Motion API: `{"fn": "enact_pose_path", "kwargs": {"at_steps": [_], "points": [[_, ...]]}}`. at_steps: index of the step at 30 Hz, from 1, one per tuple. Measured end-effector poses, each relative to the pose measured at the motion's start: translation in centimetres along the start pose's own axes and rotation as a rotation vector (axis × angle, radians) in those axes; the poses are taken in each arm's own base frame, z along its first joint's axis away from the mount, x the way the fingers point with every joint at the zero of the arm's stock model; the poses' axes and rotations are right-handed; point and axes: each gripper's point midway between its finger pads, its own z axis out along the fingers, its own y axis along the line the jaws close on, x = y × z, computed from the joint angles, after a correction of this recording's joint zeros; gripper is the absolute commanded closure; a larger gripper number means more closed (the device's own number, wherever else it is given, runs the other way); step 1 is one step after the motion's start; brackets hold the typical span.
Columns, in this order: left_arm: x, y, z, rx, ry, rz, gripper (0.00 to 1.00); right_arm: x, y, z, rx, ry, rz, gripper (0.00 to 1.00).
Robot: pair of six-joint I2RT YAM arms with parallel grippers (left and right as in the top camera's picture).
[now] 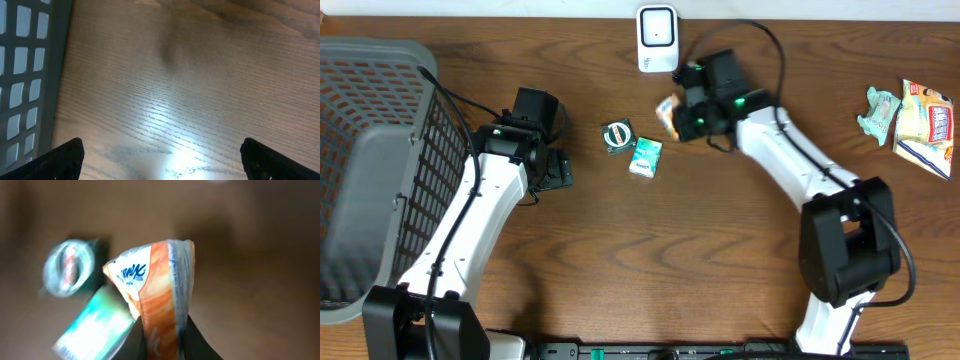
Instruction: Scan the item barcode
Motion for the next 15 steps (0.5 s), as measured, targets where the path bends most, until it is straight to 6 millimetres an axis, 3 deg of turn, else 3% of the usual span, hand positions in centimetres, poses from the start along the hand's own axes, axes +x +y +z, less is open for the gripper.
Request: {"fn": "enact_pose_path", "kwargs": {"at_steps": [5, 9, 15], "points": [[0.0, 0.0, 0.0, 0.0, 0.0, 0.0, 0.02, -7.0, -1.1, -1.1, 0.213, -0.269, -0.181, 0.99], [0.0, 0.0, 0.0, 0.0, 0.0, 0.0, 0.02, -9.1, -1.7, -1.4, 0.267, -0.314, -0.224, 0.99], [0.0, 0.0, 0.0, 0.0, 0.0, 0.0, 0.02, -13.1, -1.9, 0.9, 0.286, -0.289, -0.278, 0.99]]}}
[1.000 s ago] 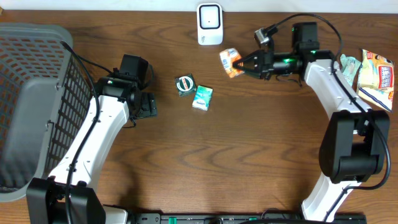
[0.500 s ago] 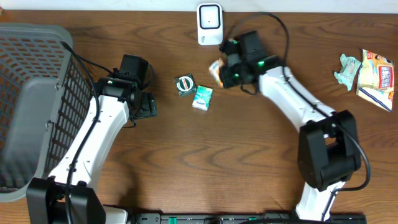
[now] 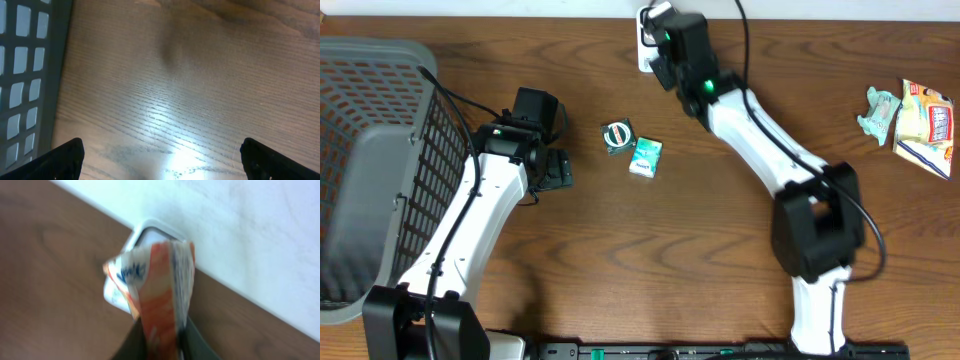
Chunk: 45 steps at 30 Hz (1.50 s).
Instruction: Scan the item barcode
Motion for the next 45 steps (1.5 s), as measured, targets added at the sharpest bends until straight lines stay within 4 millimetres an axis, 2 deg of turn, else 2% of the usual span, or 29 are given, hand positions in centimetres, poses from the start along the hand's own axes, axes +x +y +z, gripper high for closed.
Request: {"fn": "enact_pose_path", "kwargs": {"at_steps": [2, 6, 8, 13, 26, 34, 37, 40, 43, 45], "points": [[0.0, 0.0, 0.0, 0.0, 0.0, 0.0, 0.02, -1.2, -0.1, 1.5, 0.001, 0.004, -0.026, 0.99], [0.0, 0.0, 0.0, 0.0, 0.0, 0.0, 0.02, -2.3, -1.0, 4.4, 0.022, 0.002, -0.07, 0.99], [0.0, 0.0, 0.0, 0.0, 0.0, 0.0, 0.03, -2.0, -1.7, 5.9, 0.048, 0.005, -0.097, 0.99], [0.0, 0.0, 0.0, 0.0, 0.0, 0.0, 0.02, 1.2, -2.5, 8.3, 0.084, 0.074, -0.169, 0.99], [0.0, 0.0, 0.0, 0.0, 0.0, 0.0, 0.02, 1.6, -3.3, 8.4, 0.122, 0.101, -0.241, 0.99], [0.0, 0.0, 0.0, 0.0, 0.0, 0.0, 0.02, 2.1, -4.1, 7.9, 0.131, 0.125, -0.144, 0.99], [0.0, 0.0, 0.0, 0.0, 0.0, 0.0, 0.02, 2.4, -6.5, 6.7, 0.148, 0.151, -0.079, 0.99], [0.0, 0.0, 0.0, 0.0, 0.0, 0.0, 0.03, 3.4, -10.9, 4.5, 0.184, 0.206, 0.003, 0.99], [0.0, 0.0, 0.0, 0.0, 0.0, 0.0, 0.02, 5.8, -16.4, 1.5, 0.237, 0.291, 0.109, 0.99], [0.0, 0.0, 0.0, 0.0, 0.0, 0.0, 0.02, 8.8, -20.1, -0.6, 0.273, 0.383, 0.189, 0.99]]}}
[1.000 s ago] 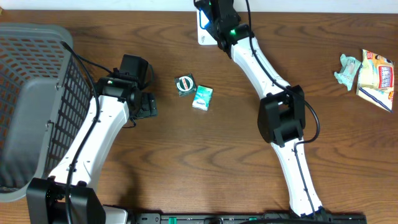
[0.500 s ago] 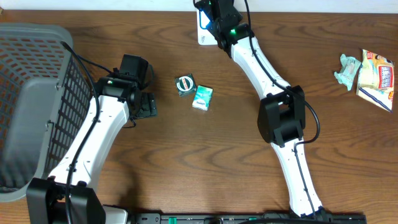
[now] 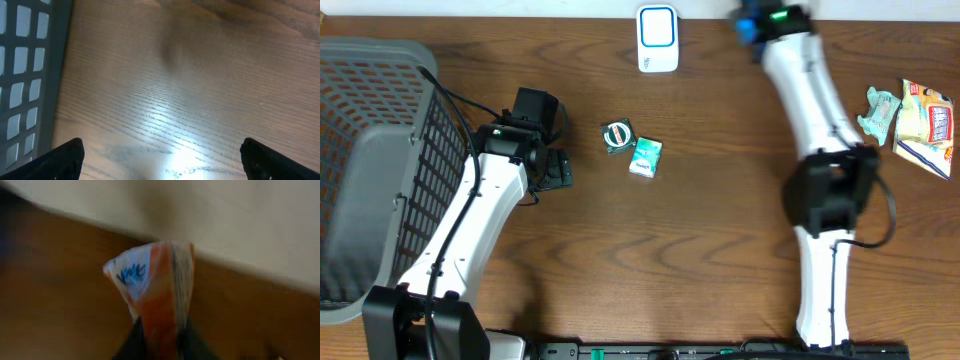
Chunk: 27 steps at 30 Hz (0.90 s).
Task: Scan the item barcode
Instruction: 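Carry the Kleenex pack to the right edge and release it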
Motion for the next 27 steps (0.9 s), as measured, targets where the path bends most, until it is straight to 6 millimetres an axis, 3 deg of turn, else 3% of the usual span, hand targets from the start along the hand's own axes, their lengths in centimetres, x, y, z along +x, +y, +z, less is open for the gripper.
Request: {"fn": "enact_pose_path", "kwargs": {"at_steps": [2, 3, 4, 8, 11, 12, 13, 14, 15, 20, 27], "points": [[0.0, 0.0, 0.0, 0.0, 0.0, 0.0, 0.02, 2.7, -3.5, 0.5, 0.026, 0.088, 0.069, 0.99], [0.0, 0.0, 0.0, 0.0, 0.0, 0.0, 0.02, 5.2, -5.9, 1.1, 0.044, 0.163, 0.12, 0.99], [0.0, 0.0, 0.0, 0.0, 0.0, 0.0, 0.02, 5.9, -6.5, 1.3, 0.049, 0.184, 0.134, 0.99], [0.0, 0.0, 0.0, 0.0, 0.0, 0.0, 0.02, 11.9, -11.5, 2.5, 0.095, 0.342, 0.273, 0.94], [0.0, 0.0, 0.0, 0.0, 0.0, 0.0, 0.02, 15.4, -13.8, 3.0, 0.103, 0.423, 0.358, 0.69], [0.0, 0.0, 0.0, 0.0, 0.0, 0.0, 0.02, 16.5, -14.3, 3.2, 0.099, 0.446, 0.38, 0.48], [0.0, 0.0, 0.0, 0.0, 0.0, 0.0, 0.02, 17.3, -14.7, 3.3, 0.099, 0.462, 0.401, 0.18], [0.0, 0.0, 0.0, 0.0, 0.0, 0.0, 0.02, 18.2, -14.9, 3.5, 0.085, 0.48, 0.416, 0.06], [0.0, 0.0, 0.0, 0.0, 0.0, 0.0, 0.02, 18.8, -15.0, 3.6, 0.078, 0.493, 0.428, 0.02], [0.0, 0.0, 0.0, 0.0, 0.0, 0.0, 0.02, 21.1, -14.1, 4.4, -0.009, 0.539, 0.482, 0.01], [0.0, 0.0, 0.0, 0.0, 0.0, 0.0, 0.02, 20.6, -11.4, 4.5, -0.129, 0.542, 0.499, 0.01]]}}
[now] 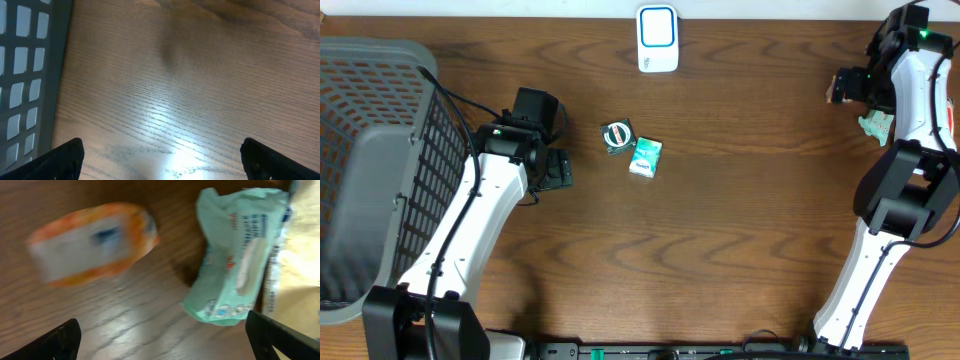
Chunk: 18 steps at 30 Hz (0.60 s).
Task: Scan the item barcode
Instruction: 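Carry the Kleenex pack to the right edge and release it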
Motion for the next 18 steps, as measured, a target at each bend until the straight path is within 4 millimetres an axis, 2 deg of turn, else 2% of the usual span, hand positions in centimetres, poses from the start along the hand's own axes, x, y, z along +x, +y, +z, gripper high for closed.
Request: {"fn": "enact_pose_path", "kwargs": {"at_steps": [5, 7, 10, 12, 15, 16, 18], "points": [[0.0, 0.0, 0.0, 0.0, 0.0, 0.0, 0.02, 0.0, 2.3, -0.5, -0.064, -0.004, -0.01, 0.01], [0.0, 0.0, 0.0, 0.0, 0.0, 0.0, 0.02, -0.1, 4.0, -1.5, -0.123, -0.018, -0.02, 0.01], [0.0, 0.0, 0.0, 0.0, 0.0, 0.0, 0.02, -0.9, 7.1, -4.2, -0.245, -0.078, -0.045, 0.02], [0.0, 0.0, 0.0, 0.0, 0.0, 0.0, 0.02, -1.9, 9.1, -6.7, -0.324, -0.143, -0.069, 0.14], [0.0, 0.0, 0.0, 0.0, 0.0, 0.0, 0.02, -3.2, 11.1, -9.5, -0.383, -0.234, -0.105, 0.35], [0.0, 0.0, 0.0, 0.0, 0.0, 0.0, 0.02, -3.8, 11.8, -10.5, -0.393, -0.275, -0.115, 0.44], [0.0, 0.0, 0.0, 0.0, 0.0, 0.0, 0.02, -4.2, 12.1, -10.7, -0.39, -0.295, -0.115, 0.47]]}}
